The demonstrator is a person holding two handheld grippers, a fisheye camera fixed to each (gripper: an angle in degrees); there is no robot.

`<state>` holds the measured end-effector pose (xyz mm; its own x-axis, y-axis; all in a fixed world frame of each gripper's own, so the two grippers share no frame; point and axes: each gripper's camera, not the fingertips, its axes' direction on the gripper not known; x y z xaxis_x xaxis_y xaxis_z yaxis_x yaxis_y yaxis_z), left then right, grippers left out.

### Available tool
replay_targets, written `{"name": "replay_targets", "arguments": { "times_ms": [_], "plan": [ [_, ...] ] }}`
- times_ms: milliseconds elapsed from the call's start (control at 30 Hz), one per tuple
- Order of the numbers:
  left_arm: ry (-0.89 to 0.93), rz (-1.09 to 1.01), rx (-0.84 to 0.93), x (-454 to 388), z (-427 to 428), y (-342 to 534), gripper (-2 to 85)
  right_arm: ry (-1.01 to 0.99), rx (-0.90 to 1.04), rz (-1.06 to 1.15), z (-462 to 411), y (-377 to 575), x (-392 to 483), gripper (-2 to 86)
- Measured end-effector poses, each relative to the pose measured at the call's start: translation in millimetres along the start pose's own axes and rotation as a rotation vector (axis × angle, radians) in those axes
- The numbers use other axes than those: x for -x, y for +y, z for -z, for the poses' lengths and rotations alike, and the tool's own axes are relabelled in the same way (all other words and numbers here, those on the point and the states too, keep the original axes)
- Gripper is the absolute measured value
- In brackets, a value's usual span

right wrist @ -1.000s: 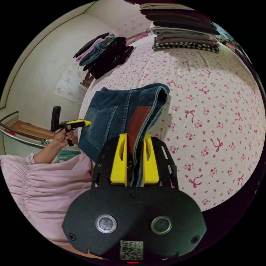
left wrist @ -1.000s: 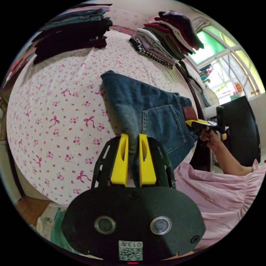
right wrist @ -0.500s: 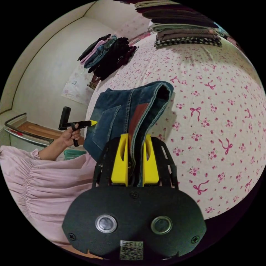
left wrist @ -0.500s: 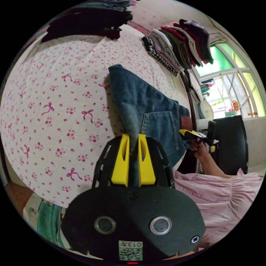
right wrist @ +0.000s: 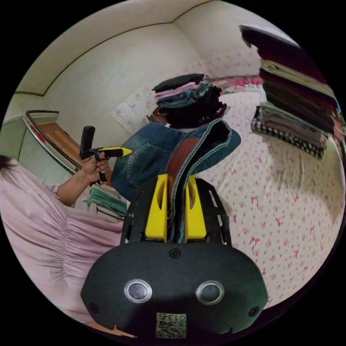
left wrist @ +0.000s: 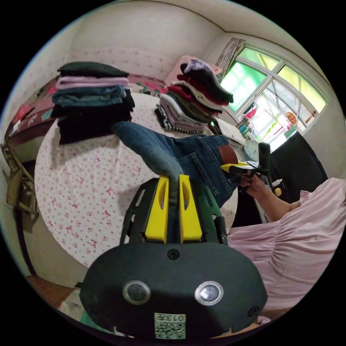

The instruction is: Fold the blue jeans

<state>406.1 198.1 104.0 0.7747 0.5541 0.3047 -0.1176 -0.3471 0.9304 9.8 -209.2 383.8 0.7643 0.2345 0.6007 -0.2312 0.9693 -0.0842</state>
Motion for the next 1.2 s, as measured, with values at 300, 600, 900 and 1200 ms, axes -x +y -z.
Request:
{"name": "replay_targets", "arguments": {
  "times_ms": [300,600,900,1200],
  "plan": [
    [-0.121,-0.206,-0.195,78.4,136.5,-145.3,5.3,0.019,-0.191,0.236,-33.3,-202.9,65.5,6.4],
    [-0.235,-0.16,-0.142,194.1,161.1,-291.6,5.5,0.071,-0.19,0.192,-131.7,-402.1,60.2,6.5],
    [-0.132,0.048,-0.116,286.1,64.9,-288.6,6.7,0.173,-0.044,-0.119,-266.8,-415.9,-22.8,8.9],
    [-0.404,-0.133,-0.249,243.8,91.9,-261.9,5.2,0.413,-0.212,0.131,-230.7,-400.5,44.2,8.2]
  ]
}}
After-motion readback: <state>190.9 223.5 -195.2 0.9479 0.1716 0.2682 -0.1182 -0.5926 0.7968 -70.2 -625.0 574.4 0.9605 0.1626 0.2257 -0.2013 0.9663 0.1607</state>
